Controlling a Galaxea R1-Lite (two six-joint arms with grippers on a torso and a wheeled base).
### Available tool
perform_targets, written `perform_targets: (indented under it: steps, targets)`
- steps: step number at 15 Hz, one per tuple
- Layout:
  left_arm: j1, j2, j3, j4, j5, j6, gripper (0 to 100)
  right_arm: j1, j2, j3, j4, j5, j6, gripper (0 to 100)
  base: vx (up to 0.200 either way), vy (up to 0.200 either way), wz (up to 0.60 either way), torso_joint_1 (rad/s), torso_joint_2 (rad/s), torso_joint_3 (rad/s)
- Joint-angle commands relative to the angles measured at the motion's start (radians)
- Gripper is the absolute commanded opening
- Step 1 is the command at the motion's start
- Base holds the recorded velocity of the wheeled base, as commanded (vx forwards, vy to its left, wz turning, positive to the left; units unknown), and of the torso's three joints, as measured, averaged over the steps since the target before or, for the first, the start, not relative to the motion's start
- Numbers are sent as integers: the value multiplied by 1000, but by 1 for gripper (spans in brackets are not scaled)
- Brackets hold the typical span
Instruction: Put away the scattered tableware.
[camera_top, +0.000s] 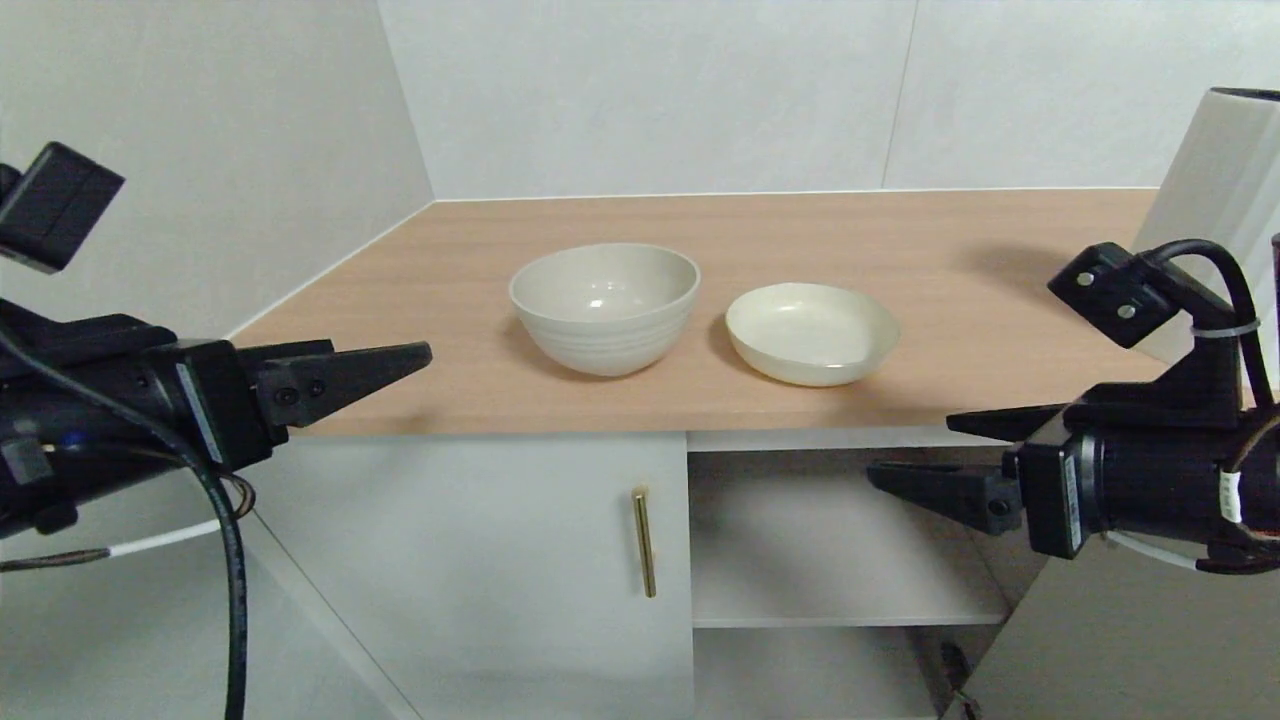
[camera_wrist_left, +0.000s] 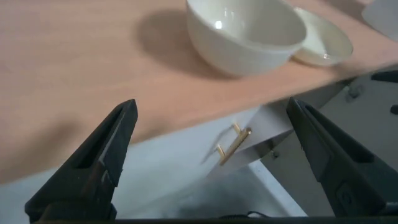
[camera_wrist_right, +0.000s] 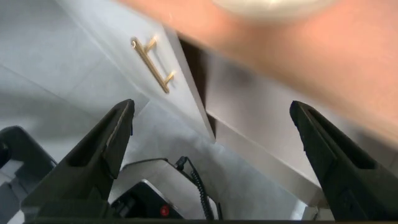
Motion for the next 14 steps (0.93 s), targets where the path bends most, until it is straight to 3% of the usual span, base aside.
perform_targets:
  steps: [1,5,7,10,11,14]
  targets:
    - [-9,44,-40,19,-2,12,100,-1,32,-11,-1,0,0,100,0,0,0,178,-471,-290]
    - [-45,130,-96,96,-10,14,100,-9,69,-20,-24,0,0,100,0,0,0,185,-460,-284]
    - [-45,188,-126,133,-13,-14,100,-19,86,-21,-25,-1,0,100,0,0,0,195,-469,-283]
    - [-55,243,-160,133,-12,-109,100,-36,90,-20,-37,-1,-1,100,0,0,0,216,-489,-276]
    - [-57,273,-179,133,-4,-163,100,-42,93,-21,-39,-1,-1,100,0,0,0,212,-496,-281]
    - [-57,322,-223,136,17,-279,100,-53,127,-35,-51,-7,0,100,0,0,0,108,-225,-126]
